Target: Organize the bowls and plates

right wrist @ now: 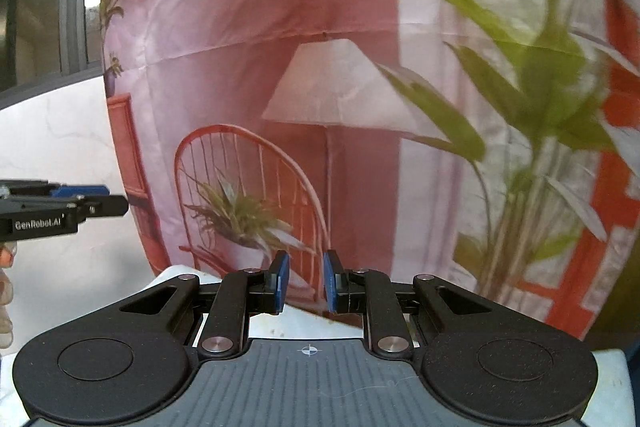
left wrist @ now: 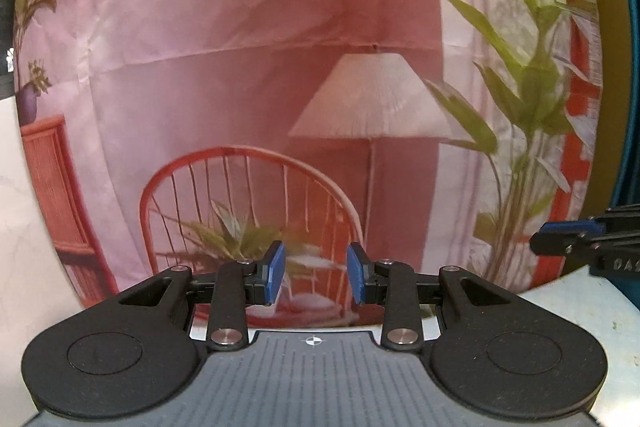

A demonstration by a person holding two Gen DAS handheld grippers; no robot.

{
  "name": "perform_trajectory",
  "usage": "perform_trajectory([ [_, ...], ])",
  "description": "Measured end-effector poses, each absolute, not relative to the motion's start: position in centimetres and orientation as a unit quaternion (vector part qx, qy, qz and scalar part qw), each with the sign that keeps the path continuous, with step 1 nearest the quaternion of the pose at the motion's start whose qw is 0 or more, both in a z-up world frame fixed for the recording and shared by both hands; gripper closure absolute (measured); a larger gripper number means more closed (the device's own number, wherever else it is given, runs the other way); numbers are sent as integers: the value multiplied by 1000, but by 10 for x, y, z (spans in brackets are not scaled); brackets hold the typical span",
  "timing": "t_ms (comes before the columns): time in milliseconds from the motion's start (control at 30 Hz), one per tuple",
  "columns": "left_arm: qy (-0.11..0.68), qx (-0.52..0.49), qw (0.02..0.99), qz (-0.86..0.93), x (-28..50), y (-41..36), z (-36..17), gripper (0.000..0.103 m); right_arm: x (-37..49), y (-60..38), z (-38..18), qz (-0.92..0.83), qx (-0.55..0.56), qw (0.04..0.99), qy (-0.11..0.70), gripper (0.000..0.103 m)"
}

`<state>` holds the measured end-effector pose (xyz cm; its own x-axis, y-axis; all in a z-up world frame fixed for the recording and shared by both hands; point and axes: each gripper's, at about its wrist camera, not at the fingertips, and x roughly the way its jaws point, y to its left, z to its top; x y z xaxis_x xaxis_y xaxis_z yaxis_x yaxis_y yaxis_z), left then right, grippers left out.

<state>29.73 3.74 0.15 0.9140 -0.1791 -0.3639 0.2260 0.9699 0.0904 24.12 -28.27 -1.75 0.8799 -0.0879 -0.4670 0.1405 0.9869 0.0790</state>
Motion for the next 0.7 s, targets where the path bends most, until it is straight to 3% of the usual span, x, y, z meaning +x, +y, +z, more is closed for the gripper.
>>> perform_trajectory([
  [233,231,64,964,-112,332,41,-36,67,288,-278,-48,-38,49,961,271,85],
  [700,407,6,904,-129,369,42,-182,68,345,-273,-158,3,67,918,391,85],
])
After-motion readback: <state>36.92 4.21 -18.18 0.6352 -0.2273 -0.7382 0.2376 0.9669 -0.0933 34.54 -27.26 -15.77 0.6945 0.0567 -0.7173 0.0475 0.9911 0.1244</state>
